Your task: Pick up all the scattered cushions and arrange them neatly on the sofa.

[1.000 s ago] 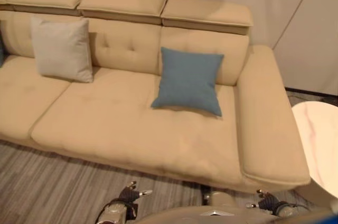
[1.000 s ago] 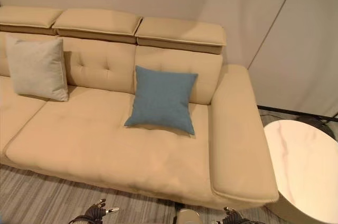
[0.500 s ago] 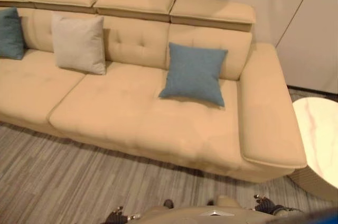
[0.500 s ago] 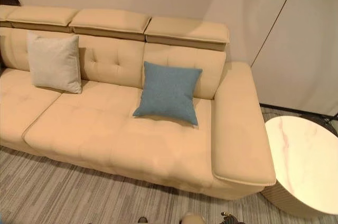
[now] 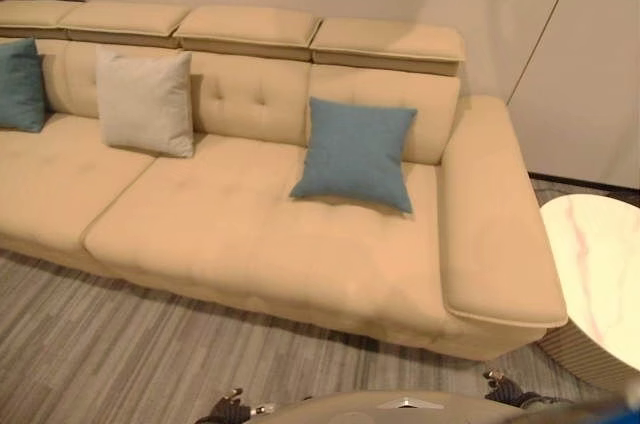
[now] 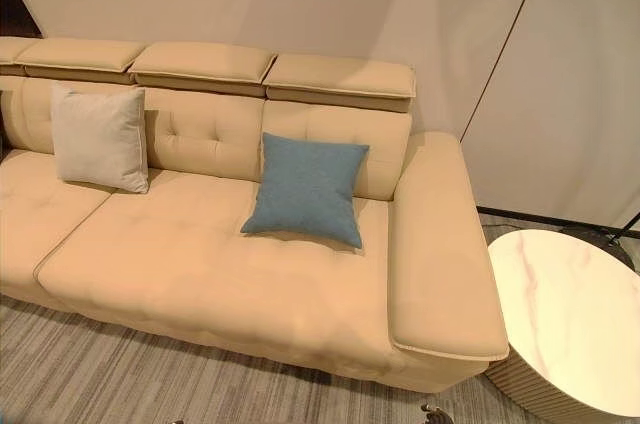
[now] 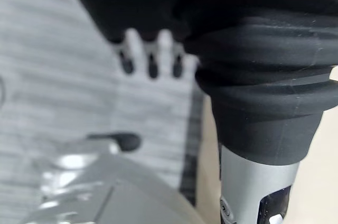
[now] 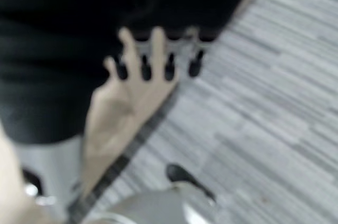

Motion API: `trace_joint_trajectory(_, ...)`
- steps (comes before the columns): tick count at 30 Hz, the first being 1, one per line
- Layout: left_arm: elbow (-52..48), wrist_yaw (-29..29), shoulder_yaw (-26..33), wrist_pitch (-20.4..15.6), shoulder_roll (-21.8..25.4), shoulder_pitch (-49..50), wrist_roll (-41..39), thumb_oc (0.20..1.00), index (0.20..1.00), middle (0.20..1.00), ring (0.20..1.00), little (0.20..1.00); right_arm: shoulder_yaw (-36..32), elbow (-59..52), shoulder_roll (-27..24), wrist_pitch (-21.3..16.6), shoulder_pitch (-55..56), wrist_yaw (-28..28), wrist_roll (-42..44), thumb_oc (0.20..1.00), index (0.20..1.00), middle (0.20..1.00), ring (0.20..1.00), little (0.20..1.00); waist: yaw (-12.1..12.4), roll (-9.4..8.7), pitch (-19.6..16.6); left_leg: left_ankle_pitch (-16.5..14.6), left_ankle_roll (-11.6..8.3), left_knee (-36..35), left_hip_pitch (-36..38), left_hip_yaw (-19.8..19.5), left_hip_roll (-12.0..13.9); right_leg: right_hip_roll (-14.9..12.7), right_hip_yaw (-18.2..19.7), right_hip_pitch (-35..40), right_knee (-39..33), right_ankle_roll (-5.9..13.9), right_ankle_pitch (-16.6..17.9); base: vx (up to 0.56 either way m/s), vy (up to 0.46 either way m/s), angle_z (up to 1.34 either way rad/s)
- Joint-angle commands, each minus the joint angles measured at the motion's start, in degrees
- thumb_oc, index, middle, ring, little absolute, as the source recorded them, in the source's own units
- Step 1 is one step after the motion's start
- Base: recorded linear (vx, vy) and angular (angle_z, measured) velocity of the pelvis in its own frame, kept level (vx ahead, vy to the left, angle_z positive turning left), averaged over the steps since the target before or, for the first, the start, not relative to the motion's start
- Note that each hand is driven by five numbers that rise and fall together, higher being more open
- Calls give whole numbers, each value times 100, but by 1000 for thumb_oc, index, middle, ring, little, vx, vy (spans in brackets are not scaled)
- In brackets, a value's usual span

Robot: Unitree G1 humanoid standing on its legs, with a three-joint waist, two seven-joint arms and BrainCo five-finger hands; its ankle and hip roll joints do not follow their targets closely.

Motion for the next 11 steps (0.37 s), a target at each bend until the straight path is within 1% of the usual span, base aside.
trace_joint_trajectory(1, -27, 98, 183, -100, 81, -169, -99, 1000, 1000, 1000, 1000, 1000, 101, 31, 78, -49, -283, -128, 118, 1000, 1000, 1000, 1000, 1000, 7, -374, 205, -311, 81, 105, 210, -82, -594, -199, -144, 621, -1232, 482, 997, 22, -51, 3)
trace_joint_trajectory(5, -11, 101, 141, -94, 57, -163, -96, 1000, 1000, 1000, 1000, 1000, 95, 54, 93, -48, -262, -165, 122, 1000, 1000, 1000, 1000, 1000, -1, -394, 209, -345, 69, 155, 259, -115, -572, -164, -151, 722, -1245, 444, 954, 21, -27, 4)
trace_joint_trajectory(11, 31, 112, 119, -91, 35, -121, -41, 1000, 1000, 1000, 1000, 1000, 91, 77, 117, -72, -212, -185, 120, 1000, 1000, 1000, 1000, 1000, -11, -394, 141, -315, 46, 25, 378, -111, -545, -123, -174, 847, -1386, 439, 947, 16, -11, 3)
